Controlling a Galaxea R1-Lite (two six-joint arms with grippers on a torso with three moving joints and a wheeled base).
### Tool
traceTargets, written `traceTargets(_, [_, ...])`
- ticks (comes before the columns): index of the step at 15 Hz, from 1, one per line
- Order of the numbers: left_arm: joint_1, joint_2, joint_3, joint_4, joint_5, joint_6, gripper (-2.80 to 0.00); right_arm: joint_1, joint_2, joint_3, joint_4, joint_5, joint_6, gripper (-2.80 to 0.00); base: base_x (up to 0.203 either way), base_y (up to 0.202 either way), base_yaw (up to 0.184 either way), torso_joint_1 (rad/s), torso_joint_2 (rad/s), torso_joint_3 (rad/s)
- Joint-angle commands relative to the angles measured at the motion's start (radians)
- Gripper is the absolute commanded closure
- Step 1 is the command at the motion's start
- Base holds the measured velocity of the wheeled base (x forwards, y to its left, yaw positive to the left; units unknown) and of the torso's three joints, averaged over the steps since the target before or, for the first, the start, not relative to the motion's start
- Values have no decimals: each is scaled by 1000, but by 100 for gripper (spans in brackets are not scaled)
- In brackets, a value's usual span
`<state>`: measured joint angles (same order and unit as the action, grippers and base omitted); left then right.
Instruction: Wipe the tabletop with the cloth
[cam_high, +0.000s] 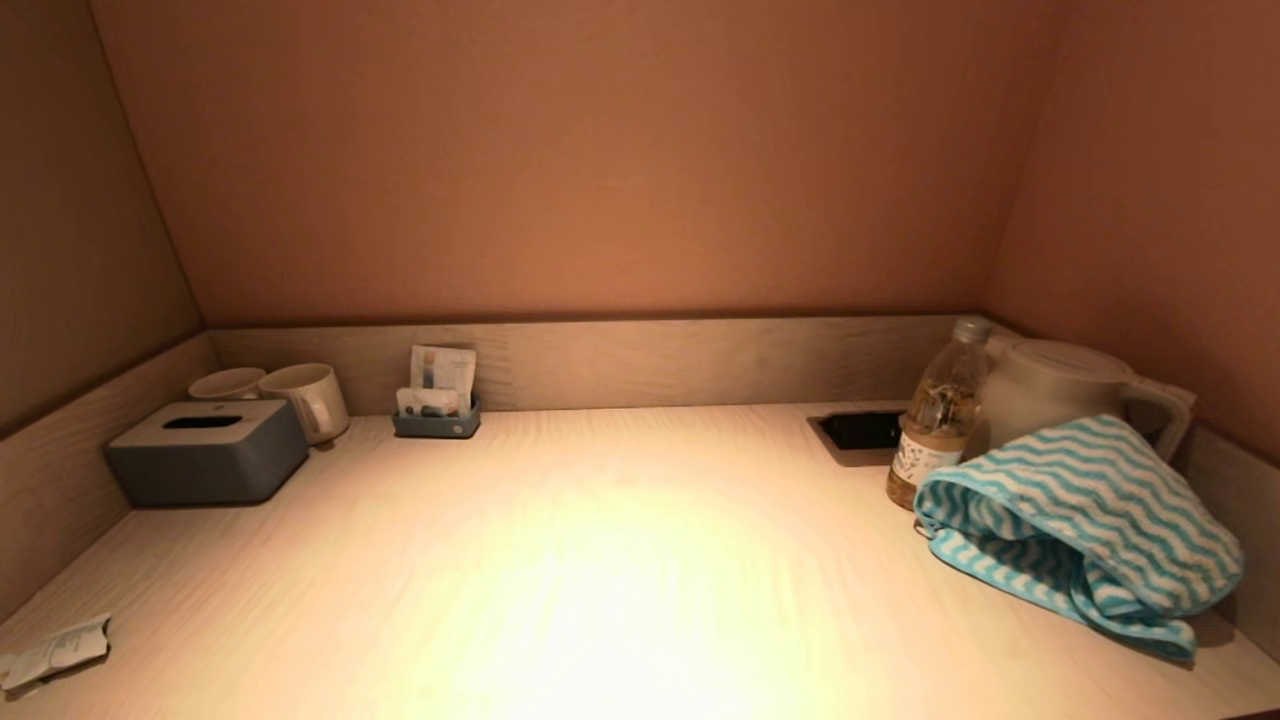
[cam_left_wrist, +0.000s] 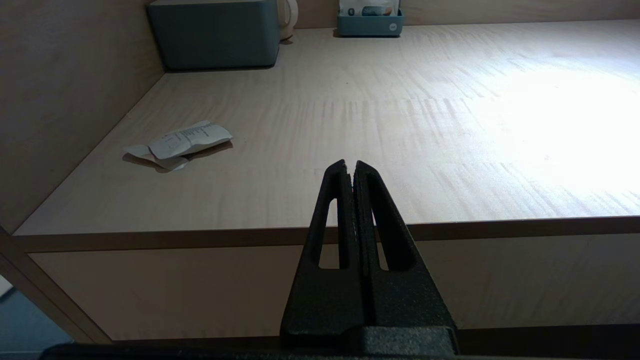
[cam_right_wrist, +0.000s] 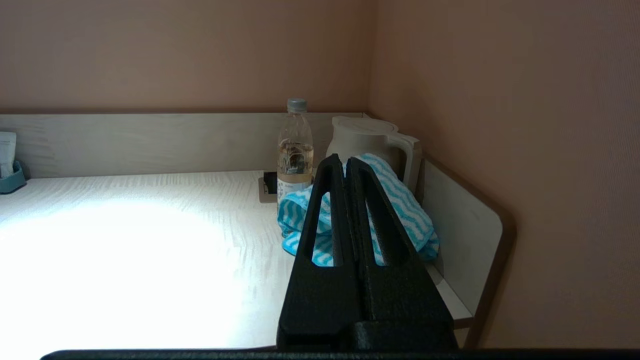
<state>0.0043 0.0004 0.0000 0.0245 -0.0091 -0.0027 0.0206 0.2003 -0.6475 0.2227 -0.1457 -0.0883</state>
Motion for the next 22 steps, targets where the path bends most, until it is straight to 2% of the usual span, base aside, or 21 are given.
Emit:
traceTargets(1, [0, 0, 0, 0, 0, 0, 0, 0, -15, 20, 1, -1, -1, 0, 0, 0, 0, 0, 0, 0])
traceTargets(9, [0, 0, 0, 0, 0, 0, 0, -4, -197, 178, -22, 23, -15, 0, 0, 0, 0, 0, 0, 0])
traceTargets(11, [0, 0, 0, 0, 0, 0, 0, -4, -198, 214, -112, 23, -10, 0, 0, 0, 0, 0, 0, 0])
traceTargets(14, [0, 0, 0, 0, 0, 0, 0, -4, -198, 341, -265, 26, -14, 0, 0, 0, 0, 0, 0, 0])
traceTargets(17, [0, 0, 0, 0, 0, 0, 0, -4, -197, 464, -372, 79, -13, 0, 0, 0, 0, 0, 0, 0])
traceTargets(22, [0, 0, 0, 0, 0, 0, 0, -4, -198, 600, -423, 122, -11, 0, 0, 0, 0, 0, 0, 0])
